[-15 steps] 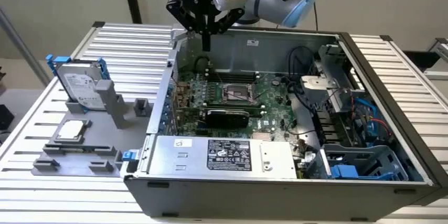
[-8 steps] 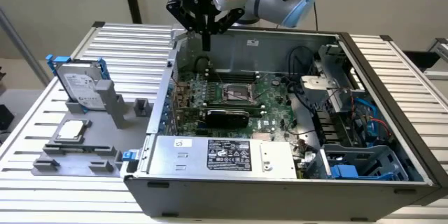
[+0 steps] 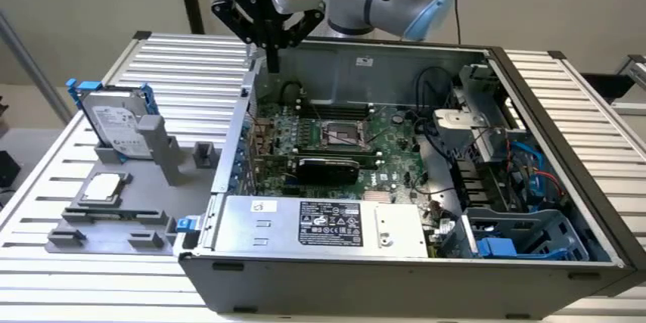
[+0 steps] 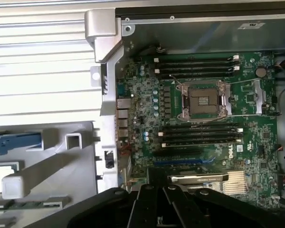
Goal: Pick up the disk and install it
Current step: 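Reach for the disk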
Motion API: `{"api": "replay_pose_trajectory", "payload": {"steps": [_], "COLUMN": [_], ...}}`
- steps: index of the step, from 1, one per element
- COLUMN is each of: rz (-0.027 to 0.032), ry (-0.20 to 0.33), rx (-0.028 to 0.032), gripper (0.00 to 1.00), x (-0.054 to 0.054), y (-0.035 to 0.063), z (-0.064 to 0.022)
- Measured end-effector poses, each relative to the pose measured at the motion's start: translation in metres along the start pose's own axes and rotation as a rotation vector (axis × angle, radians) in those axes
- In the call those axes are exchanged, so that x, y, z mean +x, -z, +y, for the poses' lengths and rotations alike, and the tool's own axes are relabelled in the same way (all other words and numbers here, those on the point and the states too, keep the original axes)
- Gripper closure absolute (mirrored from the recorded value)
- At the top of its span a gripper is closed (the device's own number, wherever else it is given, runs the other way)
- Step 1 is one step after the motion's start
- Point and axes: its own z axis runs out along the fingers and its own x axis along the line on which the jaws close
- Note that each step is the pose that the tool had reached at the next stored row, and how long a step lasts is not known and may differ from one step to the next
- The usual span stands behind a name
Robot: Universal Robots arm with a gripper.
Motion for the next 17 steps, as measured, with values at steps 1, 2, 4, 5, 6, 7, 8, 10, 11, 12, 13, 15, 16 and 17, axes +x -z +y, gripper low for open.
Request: {"api": "replay_pose_trajectory", "payload": {"steps": [1, 2, 4, 5, 6, 7, 8, 10, 11, 12, 13, 15, 16, 17], "rz": [0.0, 0.0, 0.0, 0.0001, 0.0, 0.0, 0.0, -0.0001, -0.0001, -0.0002, -0.0002, -0.0002, -0.0004, -0.0004], "ry": [0.0, 0.0, 0.0, 0.0, 0.0, 0.0, 0.0, 0.0, 0.0, 0.0, 0.0, 0.0, 0.0, 0.0], "rx": [0.0, 0.0001, 0.0001, 0.0002, 0.0002, 0.0004, 0.0007, 0.0013, 0.0018, 0.0023, 0.0028, 0.0045, 0.0055, 0.0064], "gripper": [1.0, 1.0, 1.0, 1.0, 1.0, 1.0, 1.0, 1.0, 1.0, 1.0, 1.0, 1.0, 1.0, 1.0], "x": [0.005, 0.009, 0.018, 0.023, 0.027, 0.032, 0.036, 0.046, 0.05, 0.055, 0.06, 0.069, 0.073, 0.078], "y": [0.0001, 0.0002, 0.0004, 0.0005, 0.0006, 0.0007, 0.0008, 0.0009, 0.001, 0.001, 0.001, 0.0008, 0.0006, 0.0003], "z": [-0.0003, -0.0005, -0.0009, -0.0011, -0.0013, -0.0013, -0.0013, -0.0012, -0.0009, -0.0005, 0.0, 0.0014, 0.0023, 0.0033]}}
